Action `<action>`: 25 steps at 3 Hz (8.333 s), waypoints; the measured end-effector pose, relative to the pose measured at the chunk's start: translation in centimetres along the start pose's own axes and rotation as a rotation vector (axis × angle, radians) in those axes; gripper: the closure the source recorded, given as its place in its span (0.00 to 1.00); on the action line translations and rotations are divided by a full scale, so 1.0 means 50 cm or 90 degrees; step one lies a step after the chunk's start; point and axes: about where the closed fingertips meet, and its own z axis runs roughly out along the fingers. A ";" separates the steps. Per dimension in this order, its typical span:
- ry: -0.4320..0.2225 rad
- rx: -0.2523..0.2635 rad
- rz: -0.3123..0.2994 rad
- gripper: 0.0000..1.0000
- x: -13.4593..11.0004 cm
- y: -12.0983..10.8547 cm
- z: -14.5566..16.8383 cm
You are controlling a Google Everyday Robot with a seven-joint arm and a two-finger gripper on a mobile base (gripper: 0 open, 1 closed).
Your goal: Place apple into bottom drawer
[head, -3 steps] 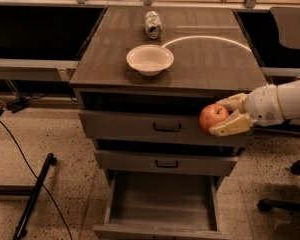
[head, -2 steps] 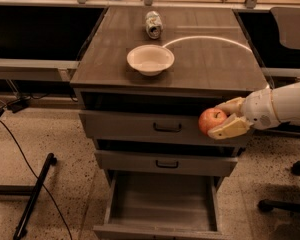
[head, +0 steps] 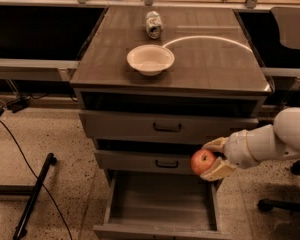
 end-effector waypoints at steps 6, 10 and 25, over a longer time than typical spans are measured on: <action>-0.036 -0.018 0.177 1.00 0.265 0.208 0.287; -0.137 0.135 0.072 1.00 0.253 0.079 0.488; -0.236 0.084 0.078 0.00 0.387 0.130 0.748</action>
Offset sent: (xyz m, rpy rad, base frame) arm -0.0166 0.0110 -0.0527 0.0028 0.1304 0.0179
